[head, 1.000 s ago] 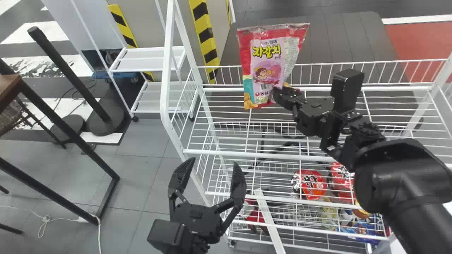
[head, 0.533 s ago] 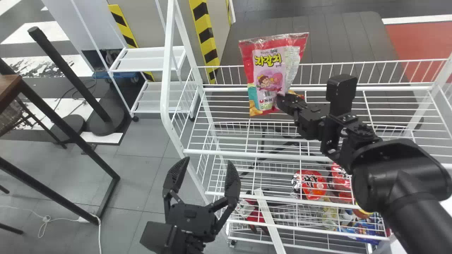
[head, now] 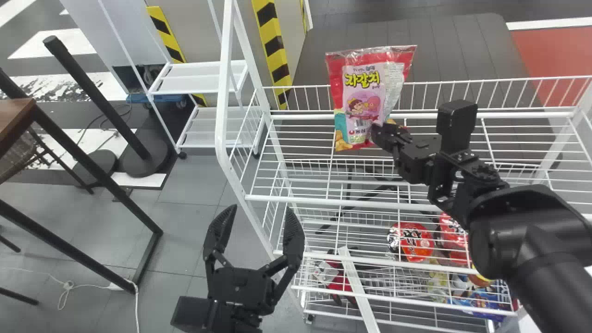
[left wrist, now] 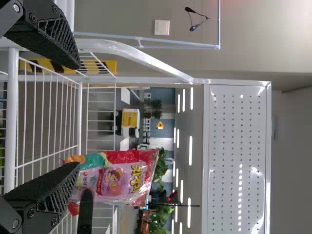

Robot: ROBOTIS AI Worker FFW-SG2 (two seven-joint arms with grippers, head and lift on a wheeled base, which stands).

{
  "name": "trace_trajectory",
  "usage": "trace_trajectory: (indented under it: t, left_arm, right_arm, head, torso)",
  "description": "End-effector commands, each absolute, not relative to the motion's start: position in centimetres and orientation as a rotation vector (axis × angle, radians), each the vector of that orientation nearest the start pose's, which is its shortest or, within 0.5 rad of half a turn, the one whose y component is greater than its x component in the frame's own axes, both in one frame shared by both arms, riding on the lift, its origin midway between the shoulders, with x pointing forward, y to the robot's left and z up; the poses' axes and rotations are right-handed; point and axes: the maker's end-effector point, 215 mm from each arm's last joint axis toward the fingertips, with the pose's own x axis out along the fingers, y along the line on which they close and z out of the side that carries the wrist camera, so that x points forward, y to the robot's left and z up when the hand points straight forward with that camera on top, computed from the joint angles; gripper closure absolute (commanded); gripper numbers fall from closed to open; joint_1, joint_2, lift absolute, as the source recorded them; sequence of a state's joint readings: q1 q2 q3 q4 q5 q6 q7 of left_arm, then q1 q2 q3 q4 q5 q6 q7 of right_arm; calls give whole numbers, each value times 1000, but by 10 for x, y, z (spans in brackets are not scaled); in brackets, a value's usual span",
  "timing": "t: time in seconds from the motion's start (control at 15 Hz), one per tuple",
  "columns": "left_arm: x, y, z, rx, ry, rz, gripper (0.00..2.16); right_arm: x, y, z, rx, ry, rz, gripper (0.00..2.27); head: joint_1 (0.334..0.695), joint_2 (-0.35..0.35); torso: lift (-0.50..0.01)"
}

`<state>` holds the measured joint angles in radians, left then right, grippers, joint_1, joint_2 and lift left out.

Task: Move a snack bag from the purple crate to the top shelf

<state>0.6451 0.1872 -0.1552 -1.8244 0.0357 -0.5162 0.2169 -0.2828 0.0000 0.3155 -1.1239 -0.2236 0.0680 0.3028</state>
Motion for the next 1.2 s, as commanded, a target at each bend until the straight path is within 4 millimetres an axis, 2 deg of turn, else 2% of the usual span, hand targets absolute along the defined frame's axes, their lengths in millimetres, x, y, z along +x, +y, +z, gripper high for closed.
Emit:
trace_trajectory:
  t: [0.0, 0.07, 0.13, 0.2, 0.53, 0.67, 0.8, 0.93, 1.13]
  left_arm:
    - [363, 218, -363, -13, -130, 5, 120]
    - [363, 219, -362, -15, -132, 5, 120]
    - [363, 219, -363, -16, -131, 6, 120]
    - [363, 219, -363, -16, -131, 5, 120]
    - [363, 219, -363, -17, -132, 6, 120]
    - [363, 219, -363, -17, -132, 6, 120]
    - [364, 222, -364, -28, -123, 7, 117]
    - [365, 223, -365, -43, -119, 5, 113]
    - [369, 222, -362, -48, -118, 7, 113]
  right_arm:
    - [611, -7, -426, 140, 236, 572, 799]
    - [610, -7, -427, 140, 237, 572, 792]
    - [610, -7, -427, 139, 239, 572, 454]
    - [609, -7, -429, 139, 244, 572, 326]
    - [609, -9, -429, 128, 240, 571, 326]
    - [602, -10, -434, 120, 240, 569, 326]
    - [589, -4, -419, 136, 213, 580, 245]
    - [575, 5, -390, 151, 184, 600, 218]
    - [547, 16, -332, 180, 112, 631, 117]
  head:
    - [695, 233]
    - [695, 234]
    - [695, 234]
    - [695, 236]
    - [695, 237]
    - [695, 236]
    - [695, 236]
    - [695, 244]
    - [695, 263]
  torso:
    - [2]
    - [2]
    - [2]
    - [2]
    - [2]
    - [2]
    - [2]
    - [2]
    - [2]
